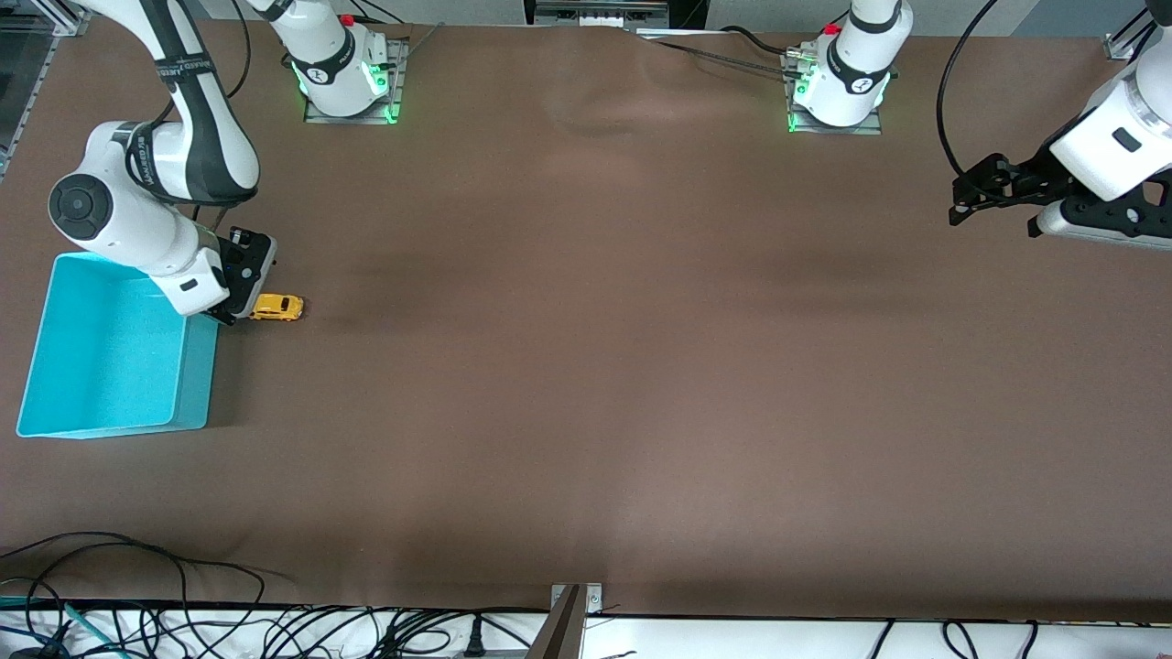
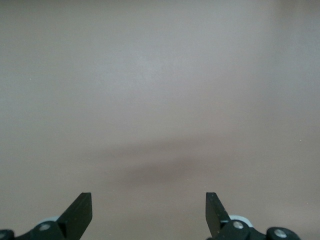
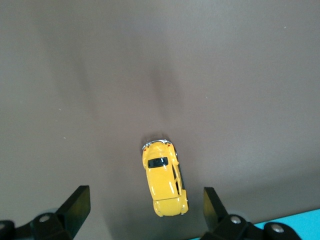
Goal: Wind up and store yellow beetle car
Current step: 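Lower the right gripper and grasp the yellow car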
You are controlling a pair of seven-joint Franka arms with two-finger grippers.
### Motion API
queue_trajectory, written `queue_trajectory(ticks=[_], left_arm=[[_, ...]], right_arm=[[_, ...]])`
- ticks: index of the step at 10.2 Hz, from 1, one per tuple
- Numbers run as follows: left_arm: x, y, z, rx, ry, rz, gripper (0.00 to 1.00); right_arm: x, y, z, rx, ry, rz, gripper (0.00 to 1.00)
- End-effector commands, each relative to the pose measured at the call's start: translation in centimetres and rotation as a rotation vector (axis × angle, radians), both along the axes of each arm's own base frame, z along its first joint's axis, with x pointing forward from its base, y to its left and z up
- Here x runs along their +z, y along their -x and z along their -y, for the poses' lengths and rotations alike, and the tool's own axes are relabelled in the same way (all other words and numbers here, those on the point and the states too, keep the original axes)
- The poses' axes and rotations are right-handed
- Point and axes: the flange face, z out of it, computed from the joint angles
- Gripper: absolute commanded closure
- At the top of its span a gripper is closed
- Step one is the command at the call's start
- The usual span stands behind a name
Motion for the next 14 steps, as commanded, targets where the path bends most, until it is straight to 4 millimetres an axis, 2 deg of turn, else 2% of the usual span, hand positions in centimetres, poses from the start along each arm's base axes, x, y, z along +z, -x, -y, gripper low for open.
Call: queue_trajectory(ticks=[1, 2, 4, 7, 14], left_arm=[[1.5, -0.3, -0.1, 0.01, 0.013, 0.015, 0.0], [1.5, -0.4, -0.3, 0.012, 0.013, 0.013, 0.0], [2.8, -0.6, -0.6, 0.015, 0.015, 0.043, 0.0], [2.0, -1.0, -0.5, 0.013, 0.014, 0.027, 0.0], [1.9, -0.9, -0.3, 0.007, 0.011, 0.023, 0.0]], right_arm=[[-1.5, 0.4, 1.4, 0.046, 0.002, 0.003, 0.0], [-1.8, 0.3, 1.6, 0.057, 0.001, 0.004, 0.0], [-3.5, 0.2, 2.5, 0.069, 0.002, 0.004, 0.0], [-5.7, 0.1, 3.6, 0.091, -0.001, 0.009, 0.0], [-8.5, 0.4, 3.5, 0.15, -0.009, 0.015, 0.0]])
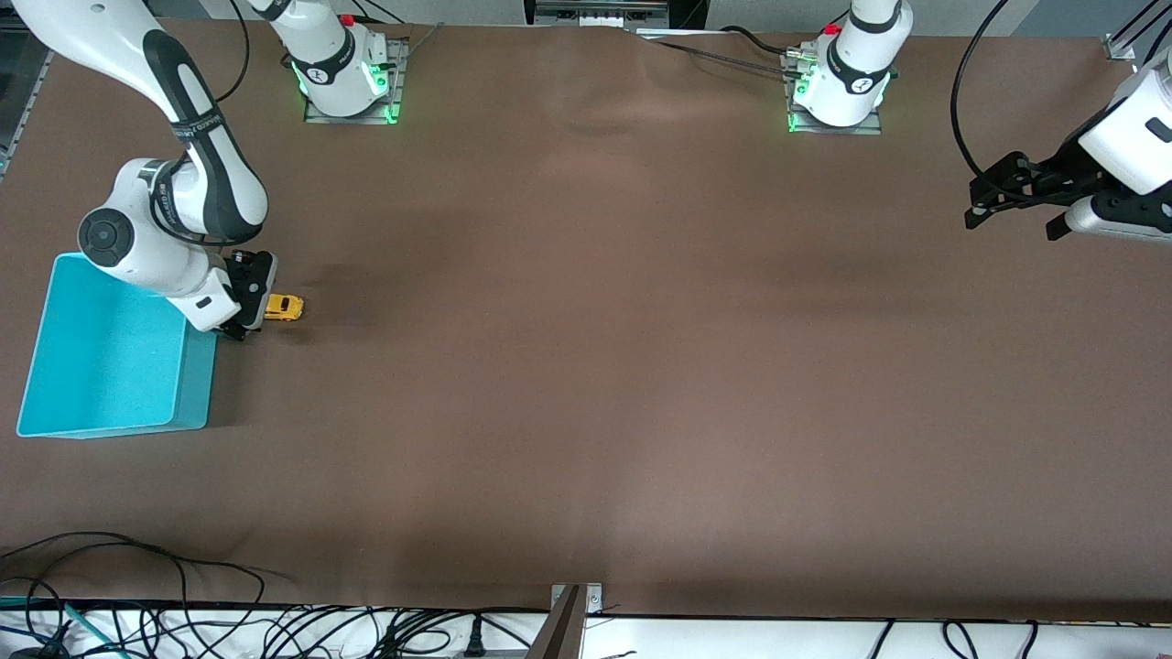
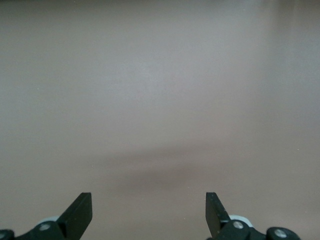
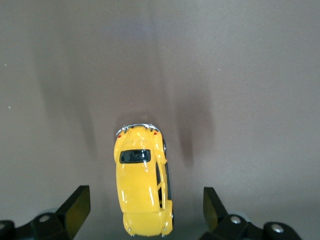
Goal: Wind up and store yellow beetle car
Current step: 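Lower the right gripper and grasp the yellow car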
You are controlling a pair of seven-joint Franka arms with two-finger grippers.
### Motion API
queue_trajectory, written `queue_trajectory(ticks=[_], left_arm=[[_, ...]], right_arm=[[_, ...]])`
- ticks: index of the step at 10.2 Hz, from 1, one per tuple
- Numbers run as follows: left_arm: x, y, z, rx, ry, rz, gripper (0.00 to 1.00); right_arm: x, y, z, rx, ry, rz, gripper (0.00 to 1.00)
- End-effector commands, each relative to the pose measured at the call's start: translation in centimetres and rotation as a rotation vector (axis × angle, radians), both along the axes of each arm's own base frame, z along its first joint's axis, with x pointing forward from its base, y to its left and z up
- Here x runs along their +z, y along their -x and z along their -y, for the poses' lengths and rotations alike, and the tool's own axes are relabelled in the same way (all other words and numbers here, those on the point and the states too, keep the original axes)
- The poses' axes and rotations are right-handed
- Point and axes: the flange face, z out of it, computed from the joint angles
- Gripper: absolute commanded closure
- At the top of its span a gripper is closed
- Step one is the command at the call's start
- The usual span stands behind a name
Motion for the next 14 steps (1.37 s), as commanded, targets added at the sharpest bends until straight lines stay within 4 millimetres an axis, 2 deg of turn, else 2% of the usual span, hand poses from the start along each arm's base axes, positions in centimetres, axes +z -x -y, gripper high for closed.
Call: queue_trajectory(ticks=[1, 4, 5, 6, 8, 11, 14], left_arm=[[0.5, -0.3, 0.1, 0.0, 0.001, -0.007, 0.0], [0.8, -0.2, 0.1, -0.002, -0.004, -0.002, 0.0], [0.8, -0.2, 0.1, -0.002, -0.005, -0.002, 0.0], [0.8, -0.3, -0.1, 0.001, -0.003, 0.0, 0.0], [0.8, -0.3, -0.1, 0.001, -0.003, 0.0, 0.0], [0.8, -0.3, -0.1, 0.0, -0.003, 0.0, 0.0], [0.8, -0.2, -0.1, 0.0, -0.004, -0.002, 0.0]], right_arm=[[-1.2, 0.5, 0.2, 0.032, 0.0, -0.001, 0.0], [-2.3, 0.7, 0.2, 0.032, -0.002, -0.013, 0.0], [-2.4, 0.7, 0.2, 0.031, -0.003, -0.015, 0.15], [-2.7, 0.8, 0.2, 0.029, -0.003, -0.022, 0.51], [-2.8, 0.8, 0.2, 0.028, -0.004, -0.025, 1.0], [-1.4, 0.1, 0.1, 0.021, -0.001, -0.008, 1.0], [2.4, -2.4, -0.3, 0.013, -0.007, -0.02, 1.0]])
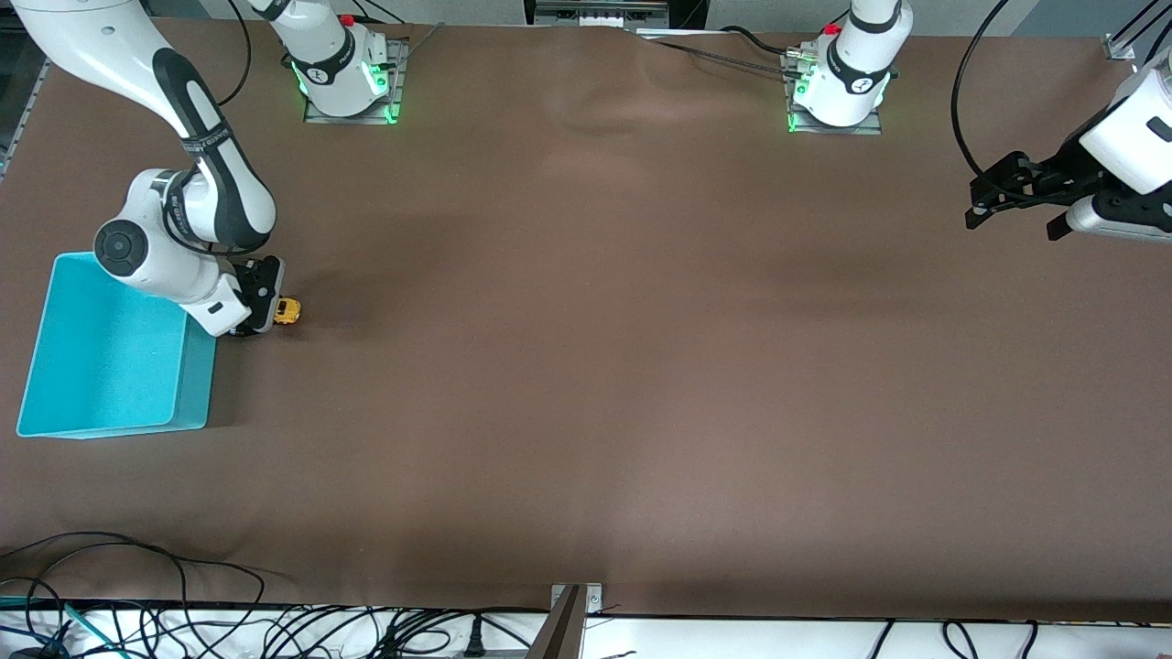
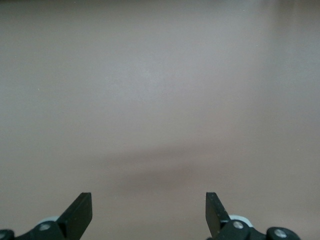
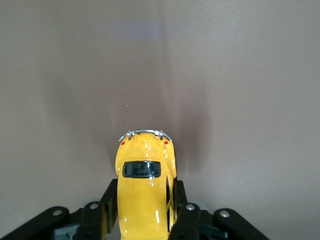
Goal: Wind up and store yellow beetle car
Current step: 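Lift the car with the right gripper and carry it over the bin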
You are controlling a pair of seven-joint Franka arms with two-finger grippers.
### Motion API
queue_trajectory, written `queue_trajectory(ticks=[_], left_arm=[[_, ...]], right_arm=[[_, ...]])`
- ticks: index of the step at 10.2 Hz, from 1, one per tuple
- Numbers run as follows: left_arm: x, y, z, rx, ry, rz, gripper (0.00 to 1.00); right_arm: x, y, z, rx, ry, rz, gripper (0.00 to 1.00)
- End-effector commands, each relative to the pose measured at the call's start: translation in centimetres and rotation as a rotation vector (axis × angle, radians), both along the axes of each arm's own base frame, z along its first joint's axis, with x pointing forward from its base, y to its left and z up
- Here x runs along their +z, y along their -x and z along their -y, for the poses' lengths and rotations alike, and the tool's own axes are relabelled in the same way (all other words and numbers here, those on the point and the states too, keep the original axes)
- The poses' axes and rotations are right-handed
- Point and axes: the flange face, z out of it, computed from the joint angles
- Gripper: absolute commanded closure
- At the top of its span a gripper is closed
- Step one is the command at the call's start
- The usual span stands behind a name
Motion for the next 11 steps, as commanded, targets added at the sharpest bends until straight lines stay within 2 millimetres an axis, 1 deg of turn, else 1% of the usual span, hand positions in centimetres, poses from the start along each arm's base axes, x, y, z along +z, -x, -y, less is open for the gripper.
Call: queue_trajectory(ticks=[1, 3, 5, 6, 7, 8, 10, 11], left_arm=[[0.7, -0.2, -0.1, 0.0, -0.003, -0.003, 0.0], [0.7, -0.3, -0.1, 0.003, -0.003, -0.002, 0.0], [0.6, -0.3, -0.1, 0.003, -0.003, -0.005, 0.0], [0.7, -0.2, -0.1, 0.001, -0.003, -0.004, 0.0], [0.7, -0.3, -0.1, 0.003, -0.003, -0.002, 0.0], [0.6, -0.3, -0.1, 0.003, -0.003, -0.004, 0.0], [0.7, -0.3, -0.1, 0.003, -0.003, -0.002, 0.0], [0.7, -0.3, -0.1, 0.001, -0.003, -0.002, 0.0]], right_arm=[[4.4, -2.5, -1.1, -0.023, -0.006, -0.038, 1.0], [7.8, -4.6, -2.5, -0.031, -0.009, -0.078, 1.0], [11.4, -6.4, -2.6, -0.029, -0.006, -0.089, 1.0], [13.4, -7.2, -2.1, -0.027, 0.001, -0.093, 1.0], [14.4, -7.3, -1.1, -0.025, 0.02, -0.121, 1.0], [15.0, -7.3, 0.6, 0.0, 0.052, -0.128, 1.0], [15.0, -7.0, 4.3, 0.036, 0.058, -0.133, 1.0], [14.9, -6.7, 6.5, 0.068, 0.058, -0.133, 1.0]])
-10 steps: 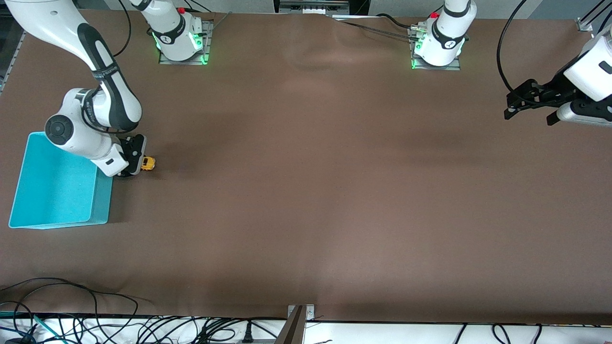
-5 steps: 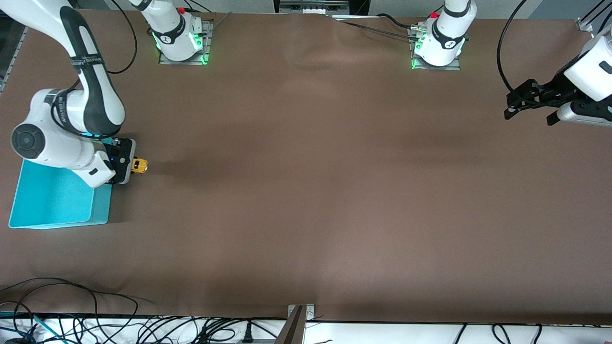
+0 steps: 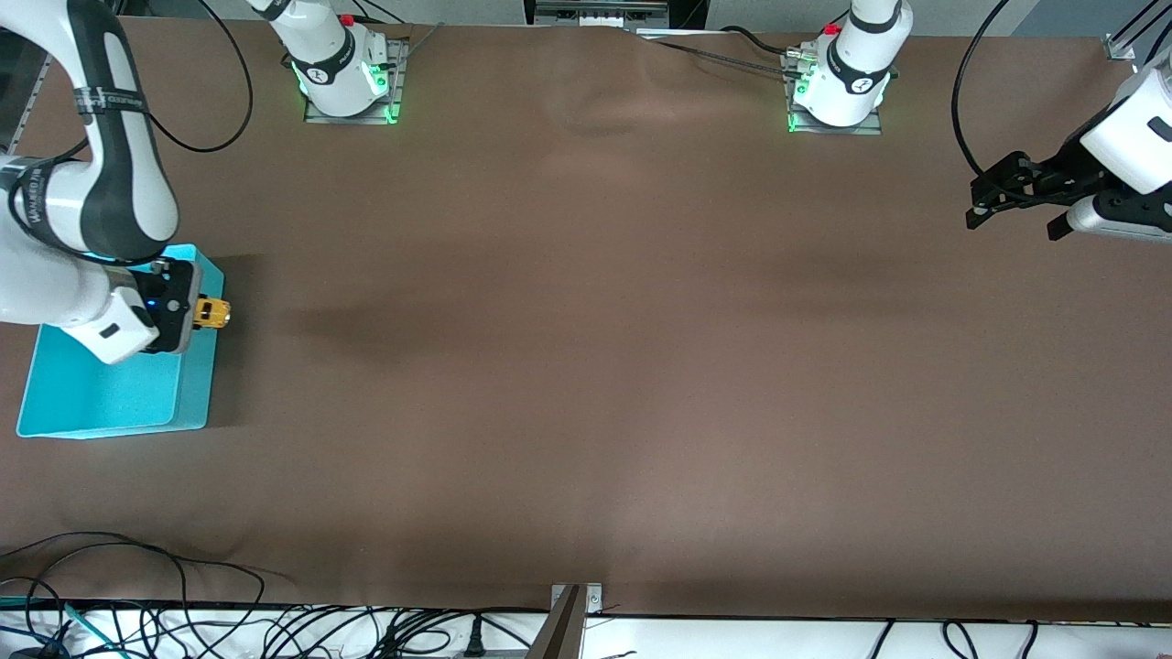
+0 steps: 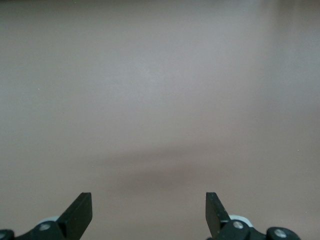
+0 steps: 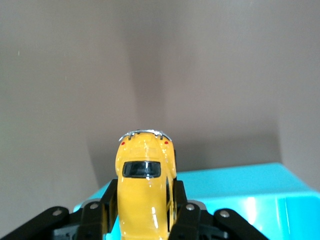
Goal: Wind up and store yellow beetle car
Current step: 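Lift the car with the right gripper and carry it over the bin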
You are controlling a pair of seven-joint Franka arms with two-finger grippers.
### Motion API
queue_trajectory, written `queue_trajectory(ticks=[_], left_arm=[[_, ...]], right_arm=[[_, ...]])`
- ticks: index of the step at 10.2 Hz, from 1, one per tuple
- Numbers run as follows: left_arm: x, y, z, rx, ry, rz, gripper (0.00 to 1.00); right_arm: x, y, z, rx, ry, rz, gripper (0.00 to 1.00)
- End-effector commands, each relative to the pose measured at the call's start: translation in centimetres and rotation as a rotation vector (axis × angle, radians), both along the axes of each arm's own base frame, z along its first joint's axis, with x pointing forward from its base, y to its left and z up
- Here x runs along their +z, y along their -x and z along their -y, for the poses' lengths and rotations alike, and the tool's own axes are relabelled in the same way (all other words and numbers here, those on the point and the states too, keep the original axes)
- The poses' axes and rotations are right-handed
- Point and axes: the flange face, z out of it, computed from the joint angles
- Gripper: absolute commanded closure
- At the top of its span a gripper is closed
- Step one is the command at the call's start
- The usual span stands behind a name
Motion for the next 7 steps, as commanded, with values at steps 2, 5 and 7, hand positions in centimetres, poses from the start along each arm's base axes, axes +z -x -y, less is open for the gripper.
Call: queue_trajectory(ticks=[2, 5, 7], left_arm=[[0.7, -0.2, -0.1, 0.0, -0.003, -0.002, 0.0], [0.6, -0.2, -0.1, 0.002, -0.003, -0.004, 0.0], [0.6, -0.3, -0.1, 0.002, -0.005, -0.004, 0.0]], right_arm=[[-0.7, 0.6, 6.4, 0.091, 0.0, -0.011, 1.0], [-3.0, 0.6, 10.6, 0.165, -0.009, 0.03, 1.0], [-5.7, 0.4, 12.7, 0.194, -0.005, 0.063, 1.0]])
